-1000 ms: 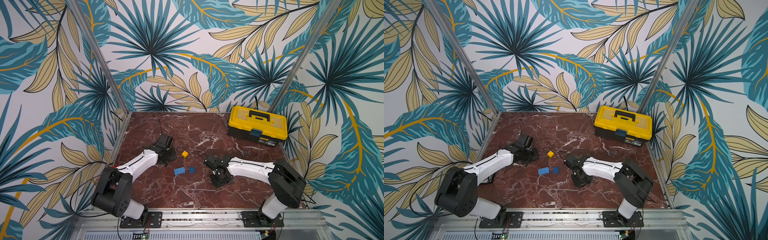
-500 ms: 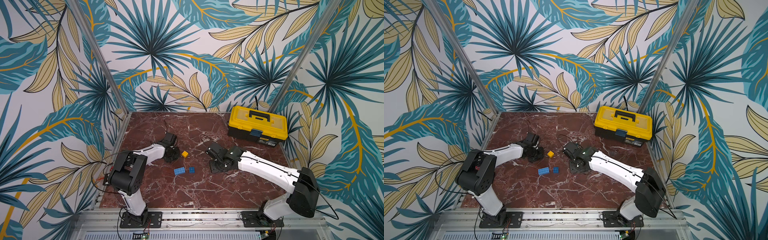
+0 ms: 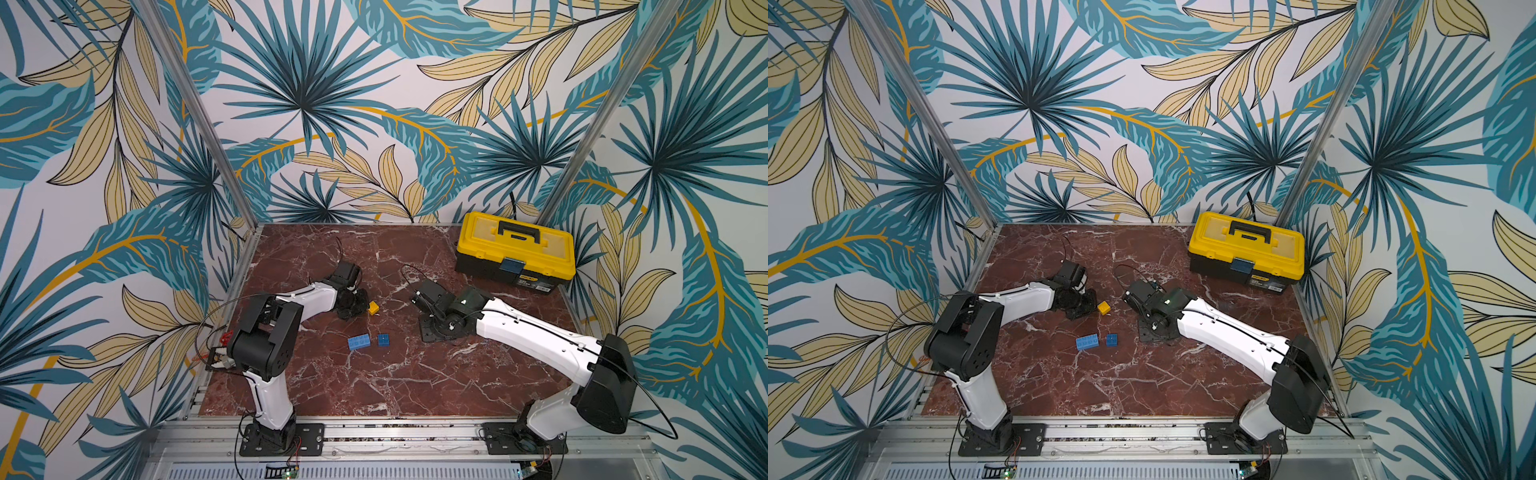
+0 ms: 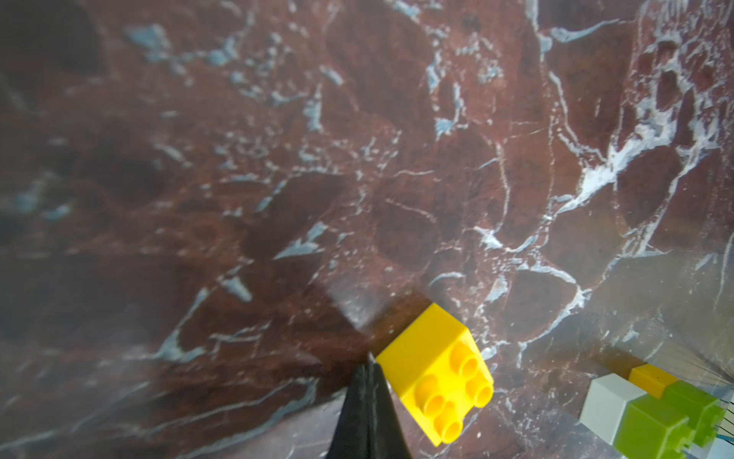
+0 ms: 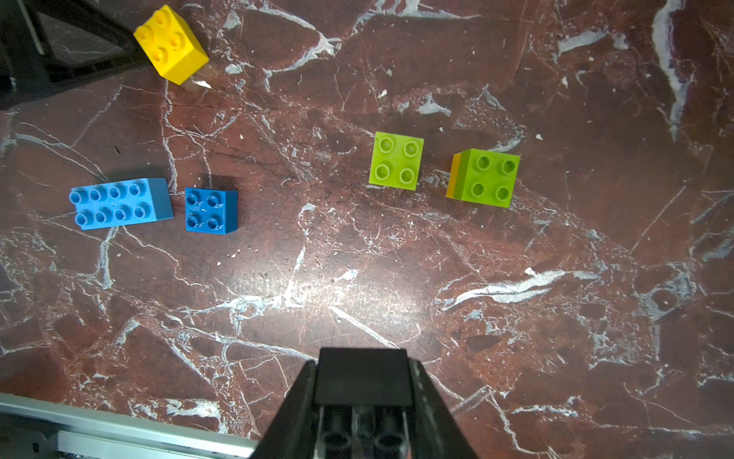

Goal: Assemble the number 4 with lego
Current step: Adjust the lego brick at the center of the board, then assemble the lego brick with the lego brick.

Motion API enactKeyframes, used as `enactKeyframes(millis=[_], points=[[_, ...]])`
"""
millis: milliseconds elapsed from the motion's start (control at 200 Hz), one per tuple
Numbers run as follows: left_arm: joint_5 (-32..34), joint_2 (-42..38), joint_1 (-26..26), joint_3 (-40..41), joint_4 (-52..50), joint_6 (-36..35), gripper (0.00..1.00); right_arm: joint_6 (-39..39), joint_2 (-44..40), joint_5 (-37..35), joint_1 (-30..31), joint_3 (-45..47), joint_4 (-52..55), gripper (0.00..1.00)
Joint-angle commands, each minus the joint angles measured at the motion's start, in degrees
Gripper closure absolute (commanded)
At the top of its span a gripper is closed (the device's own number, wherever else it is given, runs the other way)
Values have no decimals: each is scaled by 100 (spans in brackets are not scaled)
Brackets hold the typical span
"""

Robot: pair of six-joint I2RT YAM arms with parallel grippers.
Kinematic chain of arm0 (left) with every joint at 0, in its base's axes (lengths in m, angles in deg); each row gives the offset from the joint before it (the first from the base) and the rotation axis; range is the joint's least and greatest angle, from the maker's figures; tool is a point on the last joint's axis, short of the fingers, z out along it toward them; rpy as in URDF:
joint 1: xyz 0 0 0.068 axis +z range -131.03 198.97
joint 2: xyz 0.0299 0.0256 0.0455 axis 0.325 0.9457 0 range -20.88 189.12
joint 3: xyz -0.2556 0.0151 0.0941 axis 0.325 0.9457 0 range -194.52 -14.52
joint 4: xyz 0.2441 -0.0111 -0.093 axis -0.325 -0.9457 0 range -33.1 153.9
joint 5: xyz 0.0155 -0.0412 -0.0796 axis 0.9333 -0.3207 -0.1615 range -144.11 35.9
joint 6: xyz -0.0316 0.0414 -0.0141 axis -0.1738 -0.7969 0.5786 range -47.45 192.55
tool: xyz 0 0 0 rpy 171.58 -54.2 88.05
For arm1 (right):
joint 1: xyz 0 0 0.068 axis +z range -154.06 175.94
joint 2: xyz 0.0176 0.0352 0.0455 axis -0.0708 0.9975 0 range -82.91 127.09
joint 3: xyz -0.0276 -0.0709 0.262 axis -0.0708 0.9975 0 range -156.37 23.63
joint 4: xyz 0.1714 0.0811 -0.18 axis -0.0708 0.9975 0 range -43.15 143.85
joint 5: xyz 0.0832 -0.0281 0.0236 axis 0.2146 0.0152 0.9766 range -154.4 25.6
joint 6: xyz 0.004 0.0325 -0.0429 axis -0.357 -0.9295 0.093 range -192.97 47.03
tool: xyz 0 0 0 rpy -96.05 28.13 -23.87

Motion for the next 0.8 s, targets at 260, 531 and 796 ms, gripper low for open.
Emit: enactKeyframes(millis=[260, 531, 796], points=[[321, -161, -87, -279, -347, 59, 96, 261, 978, 137, 23, -989, 150, 73], [1163, -1903, 536, 924, -930, 543, 93, 548, 2966, 270, 29, -3223, 522, 74], [1209, -3234, 751, 1555, -1443, 459, 83, 1180, 4227, 173, 16, -4538, 581, 74]])
